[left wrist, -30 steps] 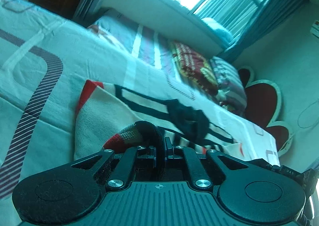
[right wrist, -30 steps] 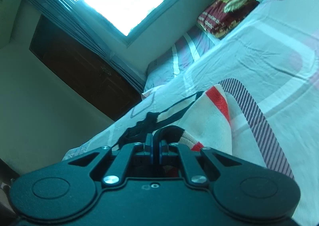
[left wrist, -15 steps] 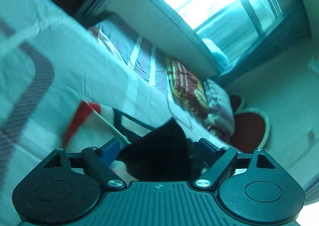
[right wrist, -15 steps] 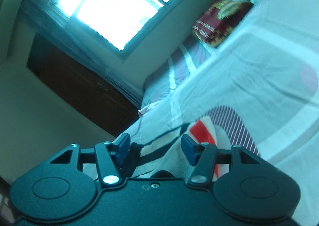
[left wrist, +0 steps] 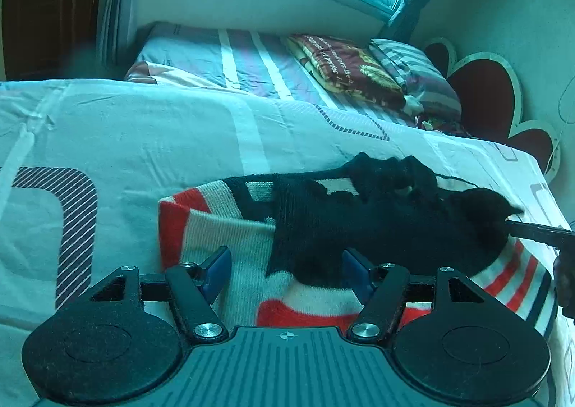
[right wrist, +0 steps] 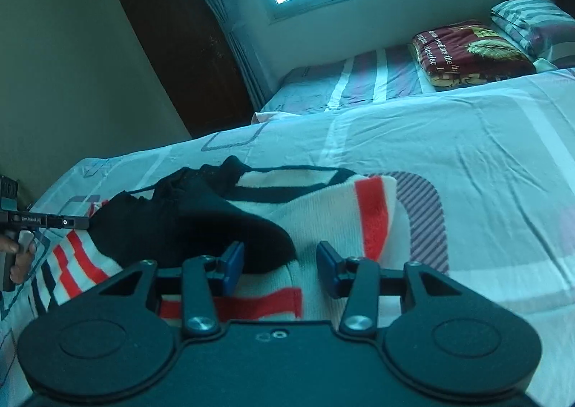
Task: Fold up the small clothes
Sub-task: 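Carry the hem over the sweater toward the collar with both grippers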
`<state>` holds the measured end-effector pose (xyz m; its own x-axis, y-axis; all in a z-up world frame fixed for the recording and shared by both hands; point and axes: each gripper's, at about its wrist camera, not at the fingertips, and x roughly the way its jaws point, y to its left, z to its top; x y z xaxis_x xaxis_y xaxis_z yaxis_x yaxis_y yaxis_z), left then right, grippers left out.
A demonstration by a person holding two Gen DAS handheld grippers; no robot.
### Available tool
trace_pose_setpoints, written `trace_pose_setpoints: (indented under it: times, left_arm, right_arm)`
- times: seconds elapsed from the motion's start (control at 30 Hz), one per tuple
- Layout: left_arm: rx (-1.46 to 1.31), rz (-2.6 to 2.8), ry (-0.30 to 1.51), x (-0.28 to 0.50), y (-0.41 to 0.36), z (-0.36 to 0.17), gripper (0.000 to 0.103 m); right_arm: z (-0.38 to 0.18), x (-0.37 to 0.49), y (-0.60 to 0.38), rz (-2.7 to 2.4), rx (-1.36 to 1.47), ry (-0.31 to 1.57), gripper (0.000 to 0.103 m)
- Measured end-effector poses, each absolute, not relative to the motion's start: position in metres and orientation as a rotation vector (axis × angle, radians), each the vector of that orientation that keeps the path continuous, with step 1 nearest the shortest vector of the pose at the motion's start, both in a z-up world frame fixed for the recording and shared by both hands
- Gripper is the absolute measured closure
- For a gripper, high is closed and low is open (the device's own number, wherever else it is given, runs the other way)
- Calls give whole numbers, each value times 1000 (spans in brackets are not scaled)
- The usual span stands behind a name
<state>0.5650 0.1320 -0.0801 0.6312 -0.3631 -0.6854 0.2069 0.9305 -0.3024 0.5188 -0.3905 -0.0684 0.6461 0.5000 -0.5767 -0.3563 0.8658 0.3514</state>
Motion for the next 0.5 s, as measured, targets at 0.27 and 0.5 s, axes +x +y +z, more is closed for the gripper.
trace_pose_setpoints:
  times: [0.27,0.5]
  left_arm:
    - [-50,-357,875,584,109,-84,36]
    - [-40,-343,805,575,115,-75,92]
  right_arm:
    - [-71,540,-379,515,119,724,61]
    - [-70,540,-365,553,45,711,97]
